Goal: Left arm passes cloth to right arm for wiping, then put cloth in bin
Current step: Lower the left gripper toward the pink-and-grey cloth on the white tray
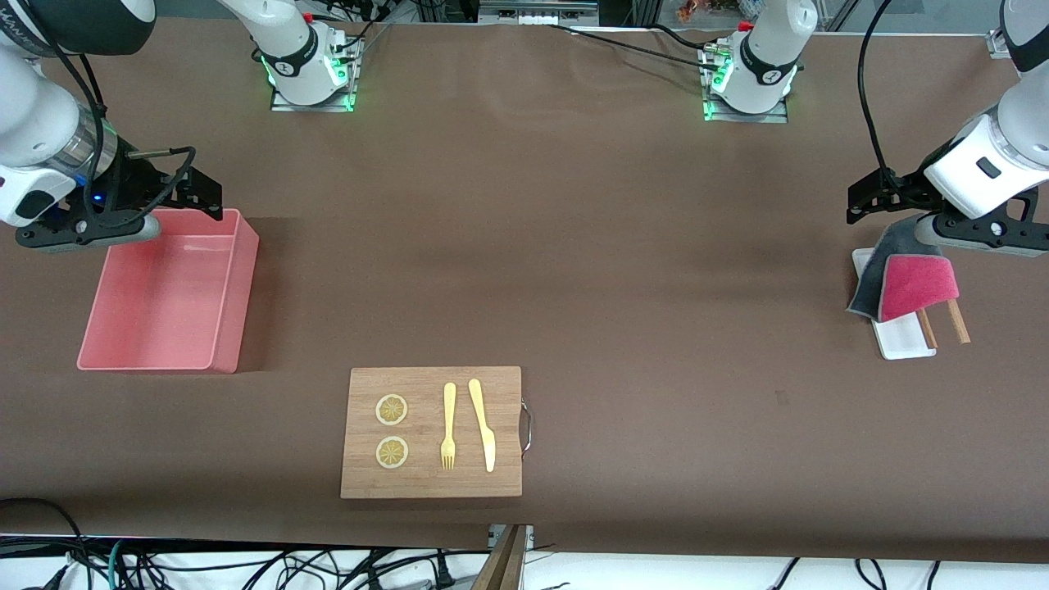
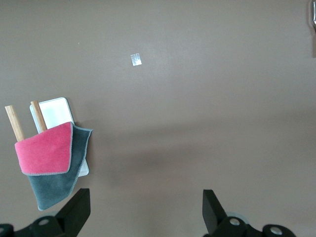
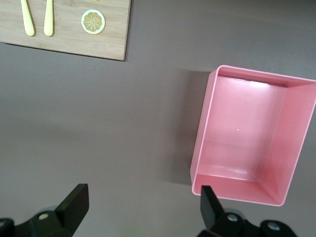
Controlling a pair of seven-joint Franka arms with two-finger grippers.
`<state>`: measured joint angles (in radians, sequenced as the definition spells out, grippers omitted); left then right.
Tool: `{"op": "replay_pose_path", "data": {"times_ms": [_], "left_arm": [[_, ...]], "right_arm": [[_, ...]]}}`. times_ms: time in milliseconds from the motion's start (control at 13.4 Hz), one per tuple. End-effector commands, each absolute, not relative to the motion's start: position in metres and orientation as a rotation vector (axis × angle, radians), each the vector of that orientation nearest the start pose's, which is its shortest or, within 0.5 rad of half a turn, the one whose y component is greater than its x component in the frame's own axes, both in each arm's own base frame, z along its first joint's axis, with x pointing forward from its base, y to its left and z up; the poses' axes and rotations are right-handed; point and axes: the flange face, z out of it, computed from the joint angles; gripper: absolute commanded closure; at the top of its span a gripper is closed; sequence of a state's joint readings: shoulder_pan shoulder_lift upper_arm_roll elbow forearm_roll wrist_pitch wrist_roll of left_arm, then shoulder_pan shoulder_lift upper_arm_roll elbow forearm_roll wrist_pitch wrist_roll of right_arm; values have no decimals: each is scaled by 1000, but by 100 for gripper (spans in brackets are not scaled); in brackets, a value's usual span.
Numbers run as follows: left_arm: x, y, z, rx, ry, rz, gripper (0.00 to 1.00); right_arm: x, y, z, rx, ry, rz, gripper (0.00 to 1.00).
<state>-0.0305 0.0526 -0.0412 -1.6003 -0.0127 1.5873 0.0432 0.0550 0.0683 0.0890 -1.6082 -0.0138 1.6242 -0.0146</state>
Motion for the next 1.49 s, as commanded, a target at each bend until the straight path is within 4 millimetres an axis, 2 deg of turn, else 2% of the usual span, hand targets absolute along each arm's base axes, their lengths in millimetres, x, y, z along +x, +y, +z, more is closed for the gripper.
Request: {"op": "replay_pose_path", "data": {"times_ms": [0,224,672,1195,1419], "left_arm": [[573,-40,588,-3160,176,93,0],[578,-43,575,-3156,178,129,0],[580,-44,571,-3157,178,149,0],[574,-46,563,-3130,195,253,0],[570,-53,560,-3108,280,295,0]], "right_arm": [[572,81,579,-3145,-243,83,1],[572,81,579,-3145,-243,83,0],[572,81,579,-3145,-243,83,1],[572,81,580,-3145,-243,80,1],[572,81,579,-3145,-243,83,0]]}}
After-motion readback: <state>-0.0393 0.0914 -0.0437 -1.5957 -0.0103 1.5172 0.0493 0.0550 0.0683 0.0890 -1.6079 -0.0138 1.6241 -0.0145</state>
